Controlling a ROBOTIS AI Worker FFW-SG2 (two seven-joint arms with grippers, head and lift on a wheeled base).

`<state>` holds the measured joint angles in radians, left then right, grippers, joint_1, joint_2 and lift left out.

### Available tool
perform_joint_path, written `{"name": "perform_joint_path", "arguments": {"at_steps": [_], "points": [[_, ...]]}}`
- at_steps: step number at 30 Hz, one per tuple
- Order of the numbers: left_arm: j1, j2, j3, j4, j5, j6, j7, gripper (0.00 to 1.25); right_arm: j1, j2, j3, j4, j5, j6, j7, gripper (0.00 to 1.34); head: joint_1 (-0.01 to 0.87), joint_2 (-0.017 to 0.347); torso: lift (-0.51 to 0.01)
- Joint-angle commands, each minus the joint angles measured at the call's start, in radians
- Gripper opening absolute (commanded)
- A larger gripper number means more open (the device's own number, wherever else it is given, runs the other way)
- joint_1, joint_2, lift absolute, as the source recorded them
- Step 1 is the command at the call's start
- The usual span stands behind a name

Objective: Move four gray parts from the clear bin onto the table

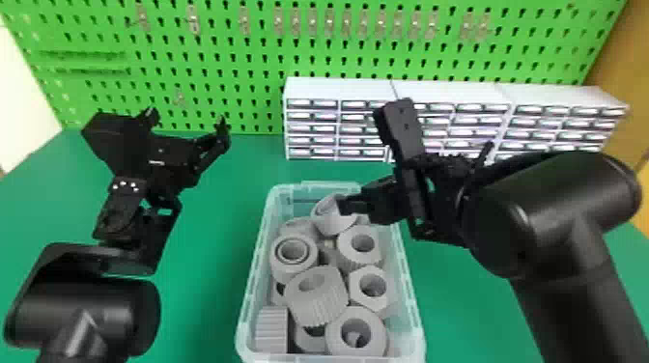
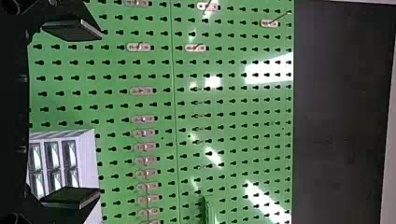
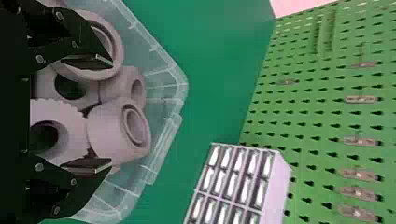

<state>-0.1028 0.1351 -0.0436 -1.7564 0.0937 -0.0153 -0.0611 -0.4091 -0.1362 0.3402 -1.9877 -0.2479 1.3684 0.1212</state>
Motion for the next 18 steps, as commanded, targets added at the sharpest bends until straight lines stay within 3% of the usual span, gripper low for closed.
{"name": "perform_joint_path", "arguments": {"at_steps": [1, 11, 18], "points": [[0.000, 0.000, -0.002, 0.000, 0.000, 0.003, 0.000, 1.14, -0.022, 0.006, 0.016, 0.017, -0.005, 0.081, 0.000, 0.83, 0.678, 0.034, -0.050], [0.002, 0.001, -0.002, 0.000, 0.000, 0.005, 0.000, 1.14, -0.045, 0.007, 0.008, 0.128, -0.096, 0.172, 0.000, 0.83, 0.678, 0.034, -0.050], [0.002, 0.000, -0.004, 0.000, 0.000, 0.005, 0.000, 1.14, -0.053, 0.007, 0.031, 0.156, -0.067, 0.186, 0.000, 0.83, 0.678, 0.034, -0.050]]}}
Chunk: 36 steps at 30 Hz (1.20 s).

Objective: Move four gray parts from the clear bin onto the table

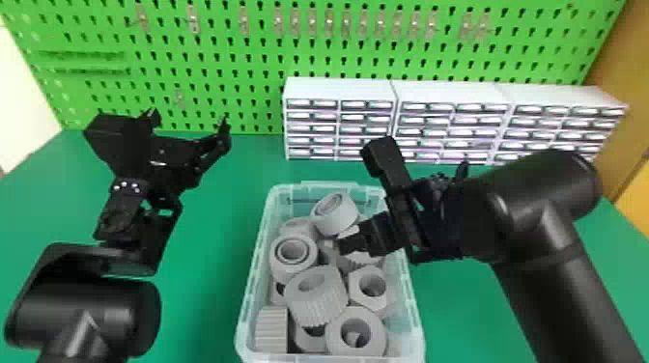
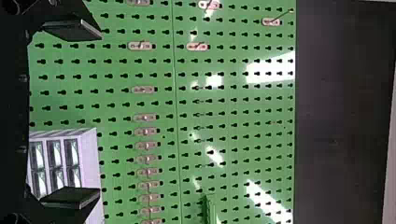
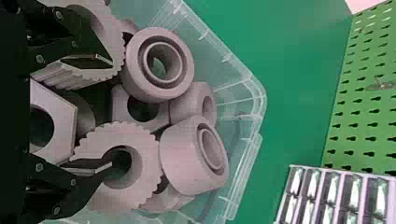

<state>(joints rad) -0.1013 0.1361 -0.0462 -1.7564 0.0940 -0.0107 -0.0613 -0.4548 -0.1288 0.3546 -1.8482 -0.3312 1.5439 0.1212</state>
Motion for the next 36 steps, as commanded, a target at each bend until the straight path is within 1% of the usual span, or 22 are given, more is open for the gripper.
{"name": "perform_joint_path", "arguments": {"at_steps": [1, 10, 36], "points": [[0.000, 0.000, -0.001, 0.000, 0.001, 0.000, 0.000, 1.14, -0.010, 0.000, 0.021, 0.021, 0.017, 0.013, 0.000, 0.83, 0.678, 0.034, -0.050], [0.000, 0.000, -0.003, 0.000, 0.001, 0.000, 0.000, 1.14, -0.018, -0.002, 0.049, 0.037, 0.017, 0.016, 0.000, 0.83, 0.678, 0.034, -0.050], [-0.002, 0.000, -0.004, 0.000, 0.003, 0.000, 0.000, 1.14, -0.028, -0.002, 0.066, 0.043, 0.029, 0.022, -0.002, 0.83, 0.678, 0.034, -0.050]]}}
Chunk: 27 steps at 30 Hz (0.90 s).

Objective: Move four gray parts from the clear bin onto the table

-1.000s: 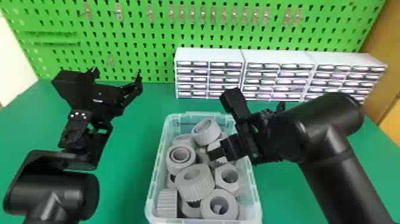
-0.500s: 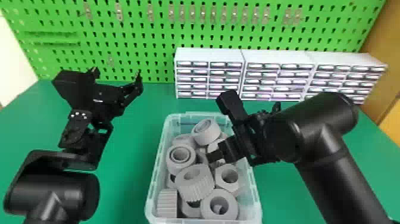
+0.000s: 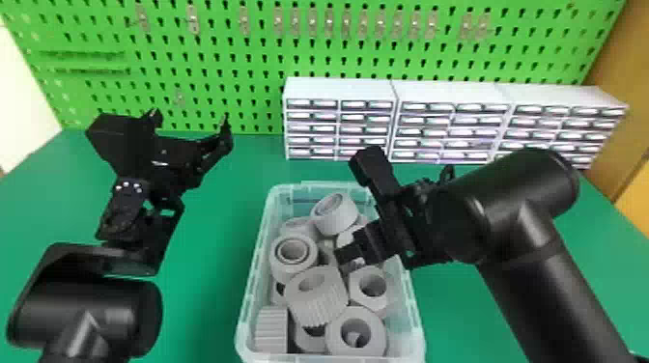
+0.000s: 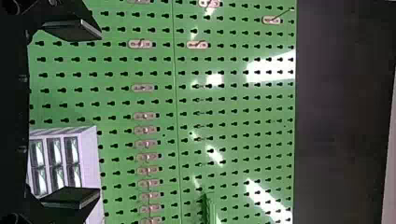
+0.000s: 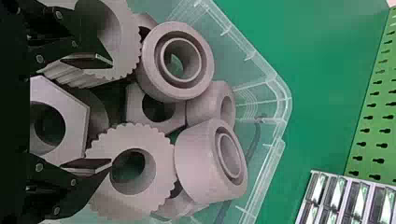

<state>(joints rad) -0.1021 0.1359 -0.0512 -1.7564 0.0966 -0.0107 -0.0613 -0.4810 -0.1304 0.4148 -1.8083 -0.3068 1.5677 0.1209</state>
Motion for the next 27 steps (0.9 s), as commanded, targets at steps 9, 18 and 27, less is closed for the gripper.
{"name": "perform_joint_path", "arguments": {"at_steps": [9, 18, 27], "points": [[-0.001, -0.001, -0.001, 0.000, 0.002, 0.000, 0.000, 1.14, -0.025, -0.002, 0.059, 0.014, 0.063, -0.025, 0.000, 0.83, 0.678, 0.034, -0.050], [-0.001, -0.001, -0.001, 0.000, 0.002, 0.000, 0.000, 1.14, -0.054, -0.009, 0.134, 0.092, 0.068, -0.146, 0.000, 0.83, 0.678, 0.034, -0.050], [0.002, 0.001, 0.001, 0.000, 0.002, 0.000, 0.000, 1.14, -0.062, -0.009, 0.167, 0.202, 0.080, -0.314, 0.085, 0.83, 0.678, 0.034, -0.050]]}}
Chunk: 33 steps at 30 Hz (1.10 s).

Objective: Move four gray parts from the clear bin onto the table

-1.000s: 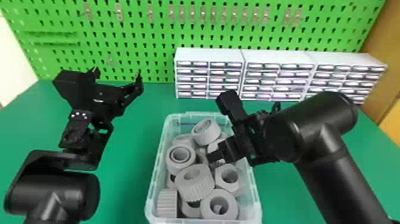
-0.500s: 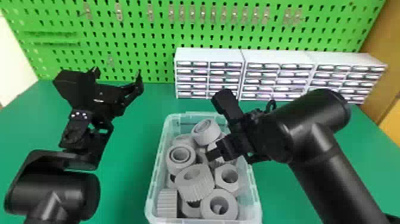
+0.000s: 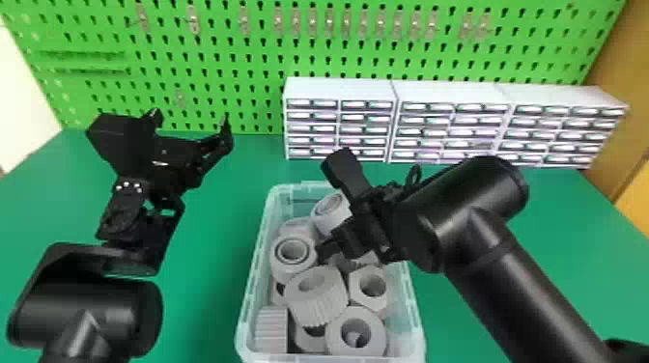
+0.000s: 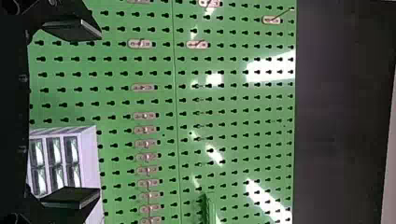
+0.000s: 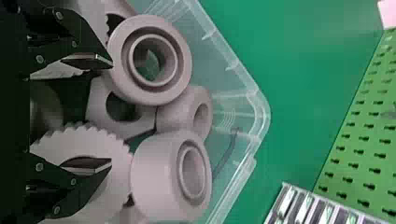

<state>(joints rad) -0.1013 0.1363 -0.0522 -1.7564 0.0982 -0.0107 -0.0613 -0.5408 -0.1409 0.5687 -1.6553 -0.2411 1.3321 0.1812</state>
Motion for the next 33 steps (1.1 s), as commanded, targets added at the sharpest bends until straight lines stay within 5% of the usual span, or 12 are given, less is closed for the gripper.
{"name": "perform_joint_path", "arguments": {"at_steps": [1, 33], "points": [[0.002, 0.000, 0.002, 0.000, 0.001, 0.000, 0.000, 1.14, -0.002, 0.003, 0.014, 0.058, 0.020, -0.094, 0.029, 0.83, 0.678, 0.034, -0.050], [0.005, 0.003, 0.000, 0.000, 0.001, 0.002, 0.000, 1.14, -0.051, 0.027, 0.105, 0.318, 0.028, -0.429, 0.089, 0.83, 0.678, 0.034, -0.050]]}}
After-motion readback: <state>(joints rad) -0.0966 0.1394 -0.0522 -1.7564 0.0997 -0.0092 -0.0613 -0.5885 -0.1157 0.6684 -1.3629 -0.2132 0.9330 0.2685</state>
